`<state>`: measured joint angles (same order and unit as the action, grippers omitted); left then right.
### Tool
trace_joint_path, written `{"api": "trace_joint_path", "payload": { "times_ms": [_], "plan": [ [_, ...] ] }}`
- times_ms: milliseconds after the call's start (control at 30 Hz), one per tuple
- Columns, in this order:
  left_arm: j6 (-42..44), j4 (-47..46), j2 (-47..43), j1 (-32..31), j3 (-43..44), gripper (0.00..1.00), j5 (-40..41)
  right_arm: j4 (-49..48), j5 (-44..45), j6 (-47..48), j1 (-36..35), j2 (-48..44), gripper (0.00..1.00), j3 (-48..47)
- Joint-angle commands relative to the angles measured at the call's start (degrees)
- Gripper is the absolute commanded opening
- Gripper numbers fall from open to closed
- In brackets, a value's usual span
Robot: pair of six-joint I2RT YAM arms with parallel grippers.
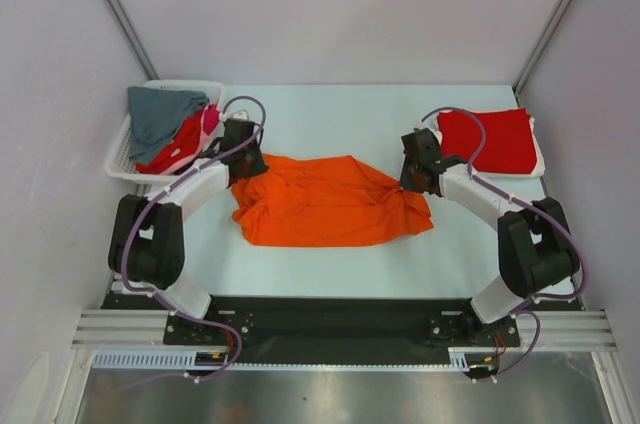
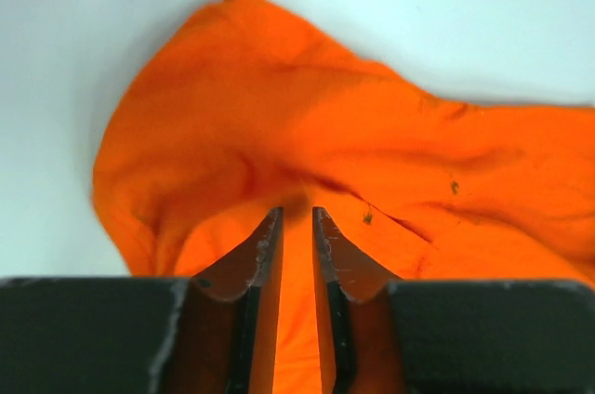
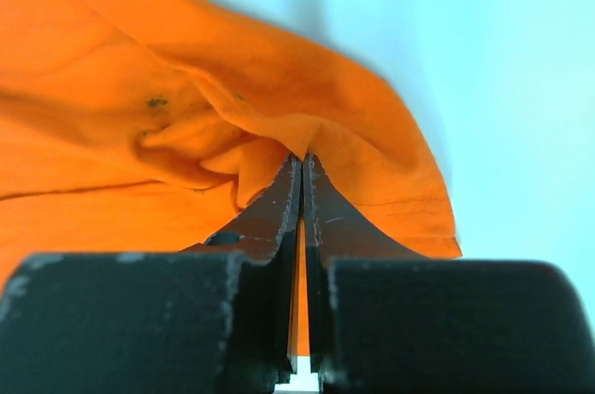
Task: Fold and stack the t-shirts
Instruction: Flatten the tshirt out
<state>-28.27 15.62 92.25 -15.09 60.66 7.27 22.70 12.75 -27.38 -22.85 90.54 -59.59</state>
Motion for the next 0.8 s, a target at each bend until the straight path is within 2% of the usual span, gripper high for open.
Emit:
{"api": "trace_joint_path", "payload": {
  "times_ms": [0,100,200,300,367,400,433,567,767],
  "plan": [
    [0.8,-0.2,1.1,-0.6,0.8,0.24,-1.5,0.7,2.5,-0.8,0.8,0.3,0.0,-2.2],
    [0.6,-0.1,1.8,-0.6,0.8,0.23,-1.6,0.5,2.5,-0.9,1.0,0.2,0.0,-1.9],
    [0.6,-0.4,1.9,-0.6,0.7,0.05,-1.5,0.4,2.4,-0.9,1.3,-0.1,0.0,-1.8],
    [0.6,-0.3,1.7,-0.6,0.5,0.03,-0.9,0.3,1.9,-1.0,1.5,-0.2,0.0,-1.8],
    [0.4,0.0,1.9,-0.6,0.7,0.21,0.1,0.3,1.5,-0.8,1.6,-0.3,0.03,-1.8],
    [0.4,0.5,2.0,-0.6,1.2,0.4,1.7,0.1,1.3,-0.8,1.8,-0.3,0.04,-1.8],
    [0.5,0.7,2.4,-0.6,1.6,0.45,2.3,0.1,0.9,-0.8,1.8,-0.4,0.04,-1.8],
    [0.9,1.3,4.0,-0.6,3.3,0.49,2.8,-0.1,0.2,-0.7,1.8,-0.5,0.04,-1.6],
    [1.6,2.3,8.5,-0.6,7.1,0.5,4.9,-0.5,-0.3,-0.6,2.2,-1.2,0.04,-1.1]
  ]
}}
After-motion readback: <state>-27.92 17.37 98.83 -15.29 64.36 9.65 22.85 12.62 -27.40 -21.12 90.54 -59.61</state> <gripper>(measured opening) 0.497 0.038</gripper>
